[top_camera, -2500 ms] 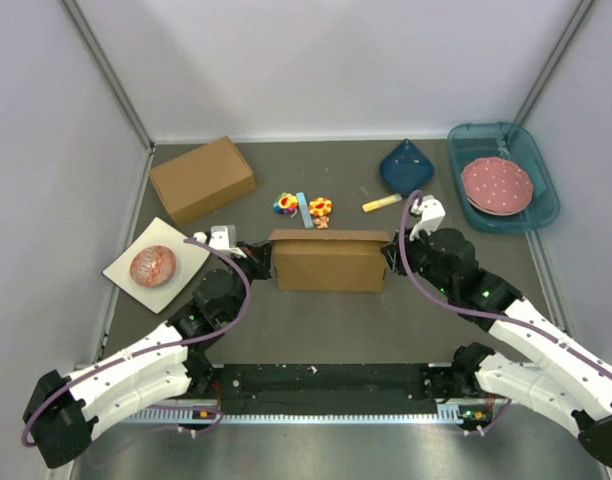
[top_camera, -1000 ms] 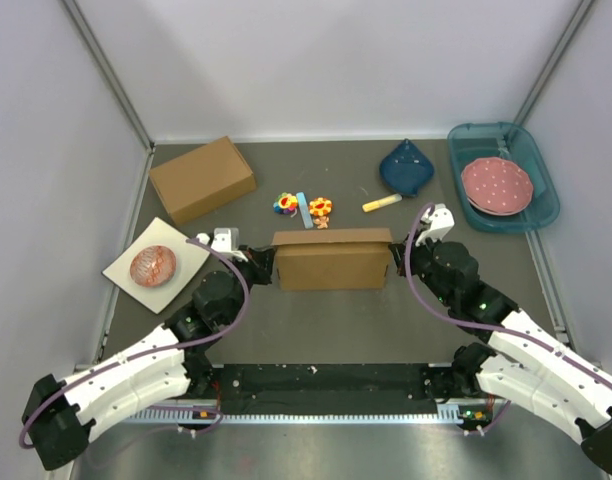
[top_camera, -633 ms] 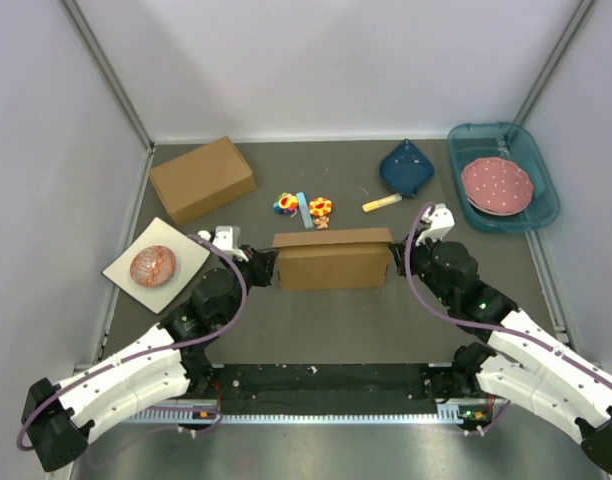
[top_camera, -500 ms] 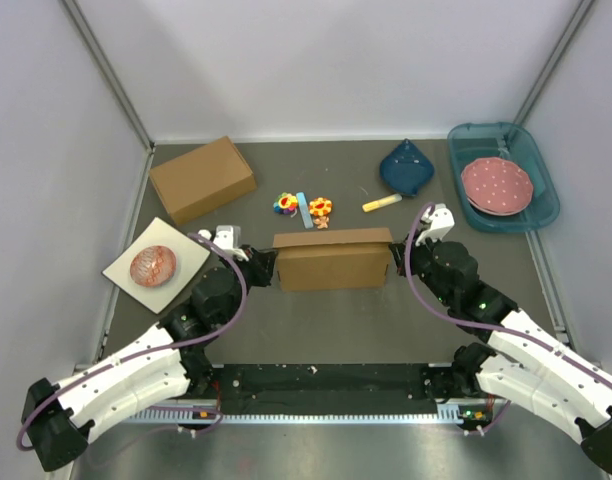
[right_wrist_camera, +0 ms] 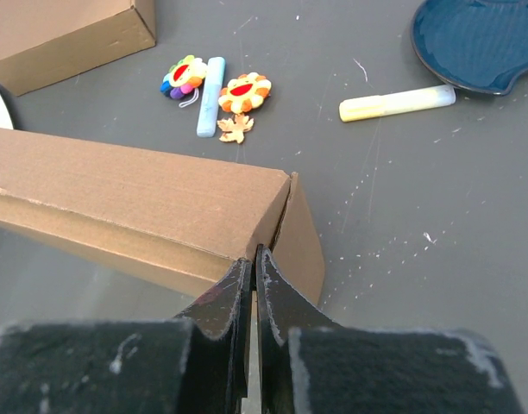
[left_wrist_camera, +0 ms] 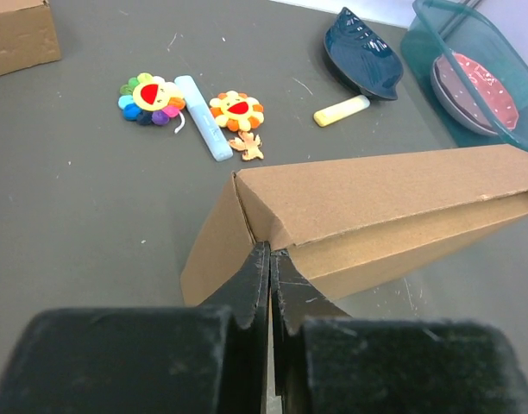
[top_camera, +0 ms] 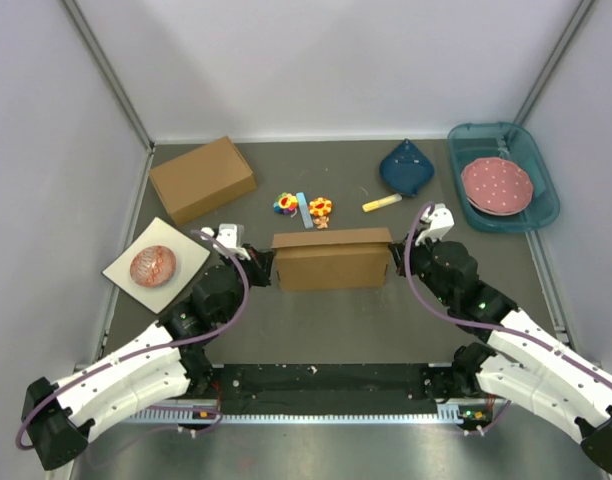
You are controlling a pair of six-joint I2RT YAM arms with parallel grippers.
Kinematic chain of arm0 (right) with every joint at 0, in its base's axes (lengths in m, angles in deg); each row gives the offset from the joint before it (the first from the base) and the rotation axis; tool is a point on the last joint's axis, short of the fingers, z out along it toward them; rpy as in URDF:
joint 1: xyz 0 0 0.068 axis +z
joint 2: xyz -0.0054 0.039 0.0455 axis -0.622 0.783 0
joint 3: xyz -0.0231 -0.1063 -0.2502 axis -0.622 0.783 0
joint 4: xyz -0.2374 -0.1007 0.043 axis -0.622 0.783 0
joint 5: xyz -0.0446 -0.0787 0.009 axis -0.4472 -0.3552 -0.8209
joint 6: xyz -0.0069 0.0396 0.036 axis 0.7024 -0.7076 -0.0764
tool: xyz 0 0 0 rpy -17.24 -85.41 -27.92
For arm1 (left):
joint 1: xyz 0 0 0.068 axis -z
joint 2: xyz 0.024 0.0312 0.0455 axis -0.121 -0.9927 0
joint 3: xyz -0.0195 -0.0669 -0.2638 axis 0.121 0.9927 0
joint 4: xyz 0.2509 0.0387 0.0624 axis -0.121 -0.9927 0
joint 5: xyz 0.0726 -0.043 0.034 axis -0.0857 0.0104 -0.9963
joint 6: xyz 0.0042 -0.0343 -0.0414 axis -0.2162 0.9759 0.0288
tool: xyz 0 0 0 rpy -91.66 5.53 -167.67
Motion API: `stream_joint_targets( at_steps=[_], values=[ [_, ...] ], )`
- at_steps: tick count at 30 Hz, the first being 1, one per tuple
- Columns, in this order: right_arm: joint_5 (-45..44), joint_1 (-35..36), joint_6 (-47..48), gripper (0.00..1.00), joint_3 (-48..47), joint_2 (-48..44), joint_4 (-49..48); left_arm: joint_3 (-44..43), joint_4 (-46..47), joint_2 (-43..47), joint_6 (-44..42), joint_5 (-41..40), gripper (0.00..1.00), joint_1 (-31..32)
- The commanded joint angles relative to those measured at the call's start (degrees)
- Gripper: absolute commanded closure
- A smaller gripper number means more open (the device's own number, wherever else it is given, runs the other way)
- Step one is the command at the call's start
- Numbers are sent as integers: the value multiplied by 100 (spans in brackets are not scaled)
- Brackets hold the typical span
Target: Fold the paper box
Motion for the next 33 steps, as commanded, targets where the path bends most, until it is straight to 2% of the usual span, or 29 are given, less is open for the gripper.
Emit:
stream_joint_targets(
  at_steps=[1, 10, 12, 13, 16, 20, 27, 33],
  values=[
    [231, 51, -167, 100, 129, 224, 876, 0, -41, -103, -94, -96, 100, -9],
    [283, 51, -193, 100, 129, 145, 1016, 484, -102, -656, 20, 89, 100, 0],
    [283, 51, -211, 94, 129, 75, 1095, 642, -50, -683, 99, 80, 100, 9],
    [283, 51, -211, 86, 112, 22, 1165, 677, -49, -692, 108, 71, 100, 0],
    [248, 42, -185, 73, -55, -198, 1341, 722, -49, -657, 82, 10, 100, 9],
    [187, 51, -18, 65, -659, -313, 1657, 608, -102, -648, -6, -34, 100, 18],
    [178, 42, 316, 64, -1496, -418, 1799, 528, -111, -674, 3, -17, 100, 17],
    [292, 51, 474, 74, -1725, -208, 1080, 519, -102, -727, 20, -17, 100, 18]
  ],
)
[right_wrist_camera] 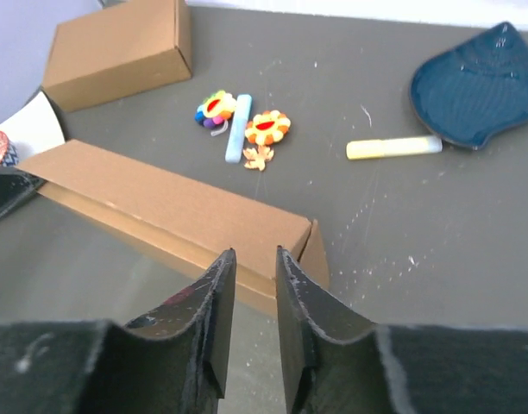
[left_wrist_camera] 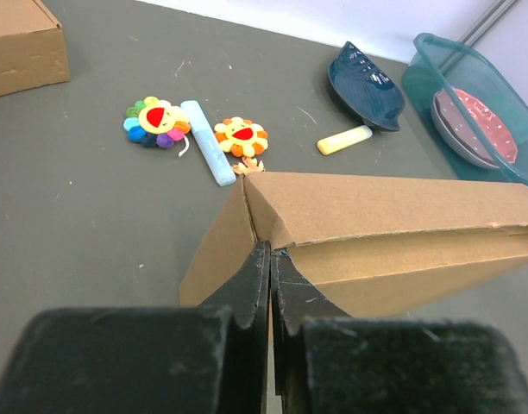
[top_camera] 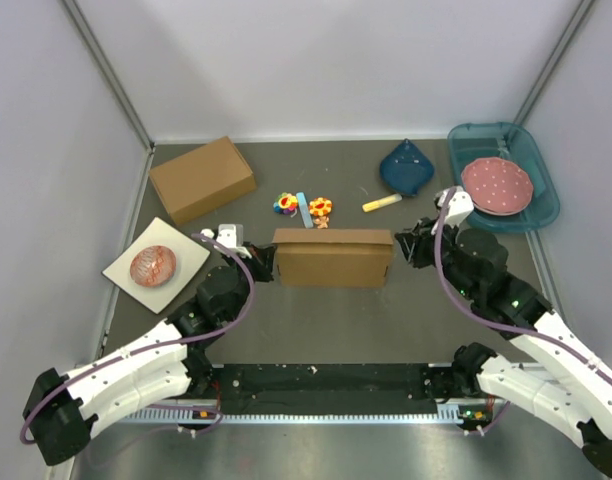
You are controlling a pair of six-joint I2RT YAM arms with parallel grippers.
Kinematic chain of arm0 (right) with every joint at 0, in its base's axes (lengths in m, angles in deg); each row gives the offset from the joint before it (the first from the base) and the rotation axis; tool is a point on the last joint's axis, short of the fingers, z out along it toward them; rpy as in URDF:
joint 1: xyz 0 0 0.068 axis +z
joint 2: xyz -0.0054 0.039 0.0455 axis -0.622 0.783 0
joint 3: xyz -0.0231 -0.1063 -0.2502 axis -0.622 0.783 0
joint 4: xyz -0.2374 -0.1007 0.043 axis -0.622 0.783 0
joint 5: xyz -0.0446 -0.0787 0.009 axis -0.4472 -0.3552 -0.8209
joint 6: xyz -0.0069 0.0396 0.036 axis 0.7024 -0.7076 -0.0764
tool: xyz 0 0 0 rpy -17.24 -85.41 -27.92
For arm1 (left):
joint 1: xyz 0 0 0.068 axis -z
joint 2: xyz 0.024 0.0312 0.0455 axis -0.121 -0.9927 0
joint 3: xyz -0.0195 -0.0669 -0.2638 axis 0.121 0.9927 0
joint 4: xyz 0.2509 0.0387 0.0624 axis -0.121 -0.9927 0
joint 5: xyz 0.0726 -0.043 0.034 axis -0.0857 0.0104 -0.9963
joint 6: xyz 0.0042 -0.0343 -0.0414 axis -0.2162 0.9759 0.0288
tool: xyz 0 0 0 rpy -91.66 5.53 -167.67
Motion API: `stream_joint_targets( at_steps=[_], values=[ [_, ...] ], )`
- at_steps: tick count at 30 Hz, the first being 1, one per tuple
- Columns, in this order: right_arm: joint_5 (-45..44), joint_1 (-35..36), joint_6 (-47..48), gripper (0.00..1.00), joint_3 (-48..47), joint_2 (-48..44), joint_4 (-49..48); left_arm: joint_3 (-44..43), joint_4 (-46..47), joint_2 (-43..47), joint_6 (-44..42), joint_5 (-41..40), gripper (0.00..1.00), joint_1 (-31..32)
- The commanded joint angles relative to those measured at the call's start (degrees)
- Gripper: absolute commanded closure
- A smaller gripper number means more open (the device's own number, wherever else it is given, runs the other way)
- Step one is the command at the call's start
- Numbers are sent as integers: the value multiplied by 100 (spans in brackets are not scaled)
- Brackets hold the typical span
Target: Fold the paper box
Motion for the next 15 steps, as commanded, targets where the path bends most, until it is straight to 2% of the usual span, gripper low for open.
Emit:
stream_joint_targets(
  at_steps=[1, 5, 11, 15],
  values=[
    [102, 40, 221, 77, -230, 266, -681, 172, -1101, -301, 51, 160, 100, 33],
    [216, 49, 125, 82, 42, 715, -954, 172, -1092, -336, 86, 187, 100, 33],
    [-20, 49, -16, 89, 859, 795, -1087, 85, -1223, -284, 42, 301, 99, 33],
    [-161, 40, -148, 90, 1290, 664, -1069, -144, -1626, -64, -107, 476, 78, 24]
  ],
)
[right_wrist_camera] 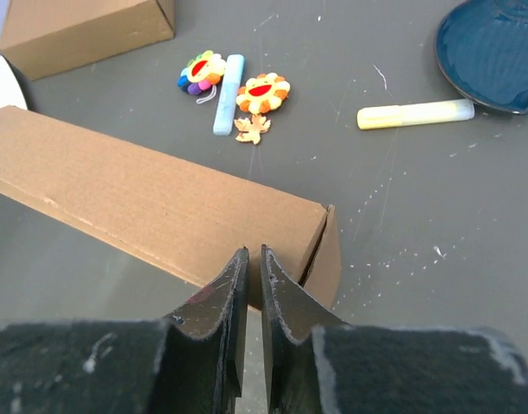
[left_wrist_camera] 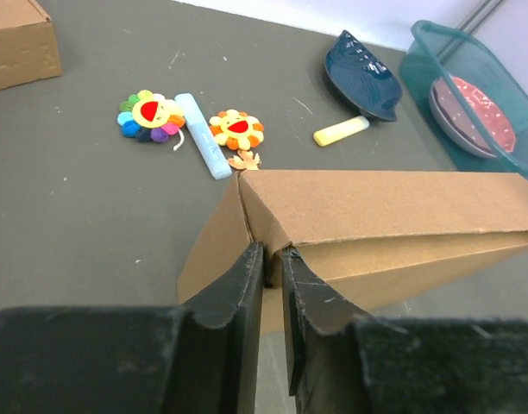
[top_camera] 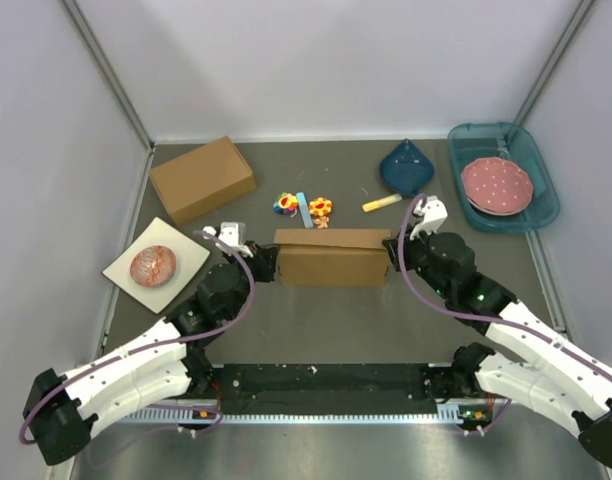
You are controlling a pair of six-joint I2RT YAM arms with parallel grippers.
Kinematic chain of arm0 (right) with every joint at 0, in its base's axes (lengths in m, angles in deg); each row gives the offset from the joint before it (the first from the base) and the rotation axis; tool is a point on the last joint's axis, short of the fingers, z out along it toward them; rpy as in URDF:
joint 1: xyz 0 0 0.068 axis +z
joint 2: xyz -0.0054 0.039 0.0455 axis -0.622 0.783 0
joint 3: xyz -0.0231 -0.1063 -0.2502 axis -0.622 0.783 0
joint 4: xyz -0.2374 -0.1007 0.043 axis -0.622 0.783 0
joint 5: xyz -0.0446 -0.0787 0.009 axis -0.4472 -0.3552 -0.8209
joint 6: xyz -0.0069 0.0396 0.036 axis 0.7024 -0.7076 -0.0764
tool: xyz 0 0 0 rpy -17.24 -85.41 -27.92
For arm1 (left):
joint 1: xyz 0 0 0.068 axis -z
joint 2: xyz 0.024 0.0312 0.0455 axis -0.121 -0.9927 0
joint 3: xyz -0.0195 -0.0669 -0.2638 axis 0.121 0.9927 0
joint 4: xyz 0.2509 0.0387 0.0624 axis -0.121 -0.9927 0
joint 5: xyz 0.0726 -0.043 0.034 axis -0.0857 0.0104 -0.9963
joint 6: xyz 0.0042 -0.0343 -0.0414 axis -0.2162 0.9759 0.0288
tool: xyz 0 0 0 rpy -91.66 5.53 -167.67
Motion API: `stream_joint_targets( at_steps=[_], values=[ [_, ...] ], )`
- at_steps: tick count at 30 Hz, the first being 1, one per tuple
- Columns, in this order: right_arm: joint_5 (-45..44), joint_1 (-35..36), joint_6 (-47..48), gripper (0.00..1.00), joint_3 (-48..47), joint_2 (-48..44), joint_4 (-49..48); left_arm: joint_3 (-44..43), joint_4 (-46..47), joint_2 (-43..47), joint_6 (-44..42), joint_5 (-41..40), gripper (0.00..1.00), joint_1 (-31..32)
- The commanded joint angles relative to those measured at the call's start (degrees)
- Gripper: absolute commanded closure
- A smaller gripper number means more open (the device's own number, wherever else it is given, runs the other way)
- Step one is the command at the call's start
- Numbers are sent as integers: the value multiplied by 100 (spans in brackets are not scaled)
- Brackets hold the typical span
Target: Fold the paper box
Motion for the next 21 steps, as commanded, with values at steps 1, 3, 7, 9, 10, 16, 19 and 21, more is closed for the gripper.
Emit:
stream_joint_targets(
  at_steps=[1, 3, 7, 9, 10, 16, 19, 21],
  values=[
    [-229, 38, -165, 90, 540, -45, 212, -92, -1571, 50, -116, 503, 76, 26],
    [-264, 38, -209, 91, 611, -27, 203, -276, -1817, 217, -186, 538, 69, 35],
    [-335, 29, -227, 90, 594, 8, 212, -662, -2168, 551, -476, 635, 64, 35],
    [-361, 38, -227, 90, 550, 34, 204, -865, -2518, 613, -660, 574, 64, 35],
    [-370, 38, -227, 90, 498, 78, 212, -1101, -2669, 622, -705, 513, 63, 35],
    [-423, 38, -183, 90, 278, 298, 230, -1682, -3163, 630, -767, -41, 63, 18],
    [-396, 29, -166, 90, 225, 351, 230, -1701, -2910, 735, -617, -278, 64, 18],
    [-396, 38, -157, 90, 234, 351, 230, -1648, -2567, 806, -573, -340, 65, 18]
  ],
)
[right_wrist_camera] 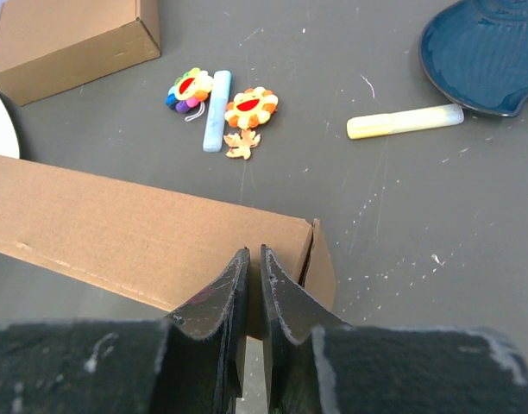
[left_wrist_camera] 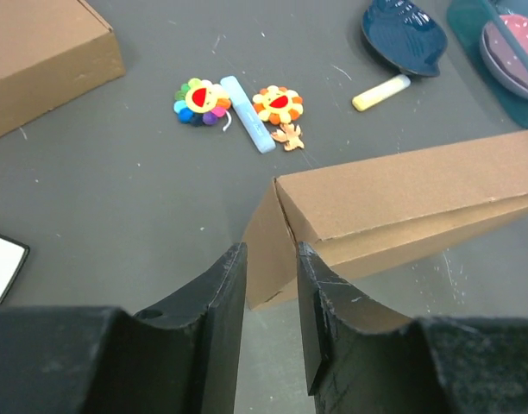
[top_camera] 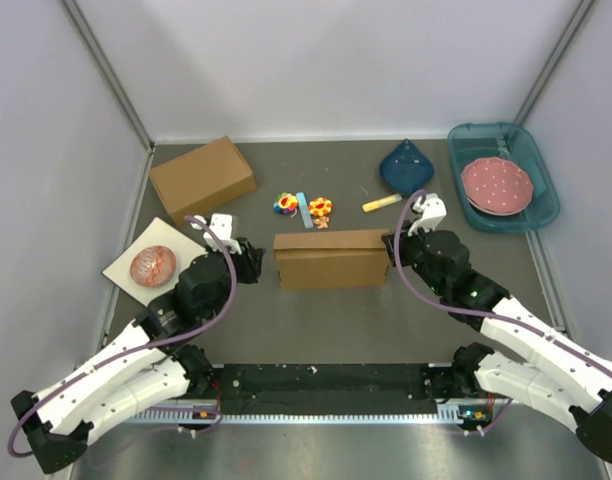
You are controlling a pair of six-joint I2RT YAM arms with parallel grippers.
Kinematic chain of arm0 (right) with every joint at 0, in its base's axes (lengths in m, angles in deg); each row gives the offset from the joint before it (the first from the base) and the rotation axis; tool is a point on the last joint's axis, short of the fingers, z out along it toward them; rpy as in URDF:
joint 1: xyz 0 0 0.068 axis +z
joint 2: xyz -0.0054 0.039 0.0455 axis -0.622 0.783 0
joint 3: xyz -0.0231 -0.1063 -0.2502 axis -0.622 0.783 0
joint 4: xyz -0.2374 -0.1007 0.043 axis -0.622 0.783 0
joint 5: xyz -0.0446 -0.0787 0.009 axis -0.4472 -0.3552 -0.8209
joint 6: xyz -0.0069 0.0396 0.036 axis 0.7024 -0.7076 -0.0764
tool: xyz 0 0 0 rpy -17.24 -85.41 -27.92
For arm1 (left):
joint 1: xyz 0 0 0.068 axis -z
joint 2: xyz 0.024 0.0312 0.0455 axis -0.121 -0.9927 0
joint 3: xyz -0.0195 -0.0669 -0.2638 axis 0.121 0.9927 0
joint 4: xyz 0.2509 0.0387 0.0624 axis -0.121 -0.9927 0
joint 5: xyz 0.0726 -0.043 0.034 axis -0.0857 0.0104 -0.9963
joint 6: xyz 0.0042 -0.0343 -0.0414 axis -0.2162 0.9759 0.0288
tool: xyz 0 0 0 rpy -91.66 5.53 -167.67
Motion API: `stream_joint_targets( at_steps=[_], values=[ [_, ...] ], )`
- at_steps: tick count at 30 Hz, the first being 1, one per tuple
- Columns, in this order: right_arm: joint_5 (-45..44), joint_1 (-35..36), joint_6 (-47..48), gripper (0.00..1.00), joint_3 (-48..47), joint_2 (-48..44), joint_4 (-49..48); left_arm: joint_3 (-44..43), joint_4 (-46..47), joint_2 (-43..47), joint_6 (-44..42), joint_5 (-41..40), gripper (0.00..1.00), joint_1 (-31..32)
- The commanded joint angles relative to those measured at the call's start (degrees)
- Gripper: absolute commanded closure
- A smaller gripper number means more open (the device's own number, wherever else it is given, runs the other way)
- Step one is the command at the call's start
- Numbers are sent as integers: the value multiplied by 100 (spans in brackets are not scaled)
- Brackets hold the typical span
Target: Fold the paper box
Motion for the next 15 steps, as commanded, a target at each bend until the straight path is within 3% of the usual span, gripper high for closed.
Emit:
stream_joint_targets(
  at_steps=[1, 9, 15],
  values=[
    [-117, 38, 53, 90, 46, 163, 746, -88, 564, 194, 34, -395, 66, -11],
    [-46, 29, 44, 90, 72, 128, 746, -263, 2268, -543, -45, -238, 89, -37],
    [6, 38, 27, 91, 107, 136, 746, 131, 2210, -1220, 534, 289, 100, -64]
  ],
)
